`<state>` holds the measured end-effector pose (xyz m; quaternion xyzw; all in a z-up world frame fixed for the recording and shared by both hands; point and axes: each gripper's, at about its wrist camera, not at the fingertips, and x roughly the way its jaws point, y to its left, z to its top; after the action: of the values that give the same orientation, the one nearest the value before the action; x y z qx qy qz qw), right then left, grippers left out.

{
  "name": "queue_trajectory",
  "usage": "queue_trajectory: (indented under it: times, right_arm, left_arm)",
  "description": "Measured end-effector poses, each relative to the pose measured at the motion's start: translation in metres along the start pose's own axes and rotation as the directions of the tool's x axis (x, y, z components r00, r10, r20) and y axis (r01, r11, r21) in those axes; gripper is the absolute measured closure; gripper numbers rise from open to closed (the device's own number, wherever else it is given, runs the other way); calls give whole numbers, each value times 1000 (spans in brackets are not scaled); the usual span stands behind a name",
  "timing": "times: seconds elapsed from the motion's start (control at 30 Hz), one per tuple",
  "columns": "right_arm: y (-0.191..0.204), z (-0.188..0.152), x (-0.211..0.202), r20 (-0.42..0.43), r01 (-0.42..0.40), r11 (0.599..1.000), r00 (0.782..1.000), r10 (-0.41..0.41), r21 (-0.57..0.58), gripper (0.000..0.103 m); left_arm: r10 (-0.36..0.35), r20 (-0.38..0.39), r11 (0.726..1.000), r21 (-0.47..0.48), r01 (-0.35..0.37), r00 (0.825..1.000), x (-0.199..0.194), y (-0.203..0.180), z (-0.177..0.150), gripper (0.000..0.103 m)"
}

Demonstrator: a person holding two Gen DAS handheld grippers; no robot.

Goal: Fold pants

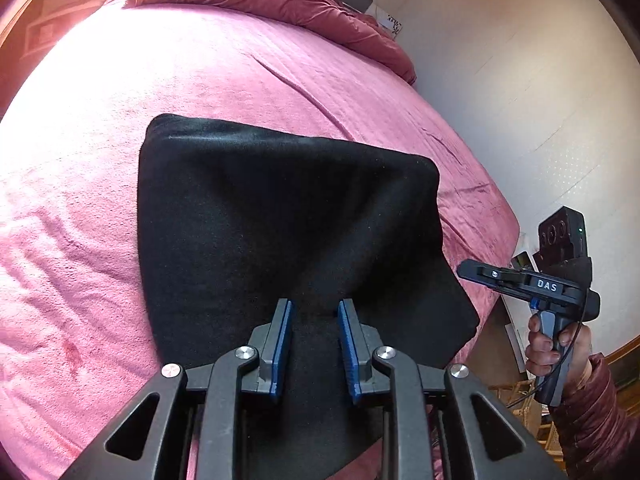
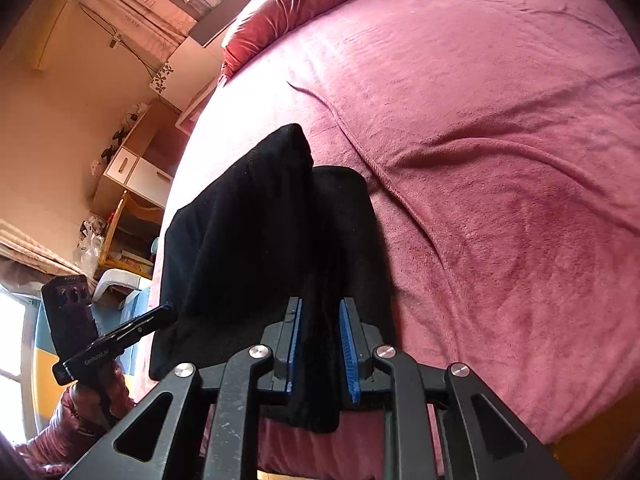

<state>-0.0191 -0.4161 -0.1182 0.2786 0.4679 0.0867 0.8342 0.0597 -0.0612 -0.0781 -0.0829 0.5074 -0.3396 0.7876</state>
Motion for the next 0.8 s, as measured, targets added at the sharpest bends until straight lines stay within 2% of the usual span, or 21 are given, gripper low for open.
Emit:
queue_trajectory:
  times: [0.17, 0.3, 0.33, 0.37, 0.57, 0.6, 0.63, 0.67, 0.73, 0.8]
  right_arm:
    - [10, -20, -13, -37, 15, 998, 999, -17, -55, 82]
    - [24, -34, 3, -82, 72, 992, 993, -81, -106, 81]
    - [26, -36, 8, -86, 103, 987, 990, -114, -122, 85]
    - [29, -38, 12, -85, 146, 979, 984, -159, -143, 95]
    - [24, -49, 10, -83, 239, 956, 963, -255, -168, 102]
    - [19, -52, 14, -93, 273, 947, 952, -291, -170, 103]
    - [13, -54, 23, -114, 345, 921, 923, -368, -179, 103]
    - [4, -58, 28, -140, 369, 914, 909, -393, -170, 103]
    - [-9, -61, 21, -134, 329, 940, 931, -339, -91, 103]
    - [-5, -57, 6, -76, 346, 933, 932, -354, -103, 103]
  left_arm:
    - [57, 34, 998, 28, -58, 998, -20, -2, -9, 79]
    - [89, 52, 994, 59, -92, 995, -32, -3, -16, 79]
    - [93, 52, 993, 66, -96, 994, -34, -2, -17, 79]
    - [95, 47, 993, 68, -98, 994, -34, -2, -19, 79]
    - [96, 27, 992, 84, -98, 995, -27, -5, -25, 79]
    - [92, 25, 992, 80, -93, 995, -25, -6, -23, 79]
    - [93, 27, 993, 76, -95, 995, -26, -5, -21, 77]
    - [104, 34, 992, 74, -106, 994, -28, -4, -19, 76]
    - [114, 43, 990, 74, -117, 993, -31, -4, -14, 76]
    - [147, 63, 985, 77, -152, 987, -33, -6, -8, 76]
